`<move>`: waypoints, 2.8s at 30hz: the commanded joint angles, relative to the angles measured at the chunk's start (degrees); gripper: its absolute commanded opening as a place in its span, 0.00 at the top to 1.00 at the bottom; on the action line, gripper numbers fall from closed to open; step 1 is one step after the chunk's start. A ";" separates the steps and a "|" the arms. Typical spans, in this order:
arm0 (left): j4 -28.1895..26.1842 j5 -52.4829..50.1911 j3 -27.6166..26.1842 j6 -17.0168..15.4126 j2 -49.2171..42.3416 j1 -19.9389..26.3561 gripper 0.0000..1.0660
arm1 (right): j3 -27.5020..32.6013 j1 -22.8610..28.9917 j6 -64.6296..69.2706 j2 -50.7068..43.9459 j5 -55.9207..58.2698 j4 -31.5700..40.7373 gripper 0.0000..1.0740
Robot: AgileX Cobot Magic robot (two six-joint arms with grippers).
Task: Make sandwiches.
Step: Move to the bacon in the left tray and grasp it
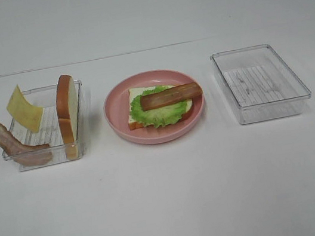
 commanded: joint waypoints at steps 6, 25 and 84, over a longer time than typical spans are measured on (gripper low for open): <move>0.23 -0.23 0.17 -0.34 -0.74 -0.17 0.04 | 5.67 -0.23 2.86 -12.55 -0.29 -5.50 0.26; 0.23 -0.23 0.23 -1.89 -0.57 -0.17 0.04 | 9.68 -0.23 4.35 -15.41 -6.36 -6.65 0.26; 2.69 10.71 -18.45 -5.56 36.04 -0.17 0.06 | 9.63 3.09 4.47 -15.41 -6.36 -5.56 0.26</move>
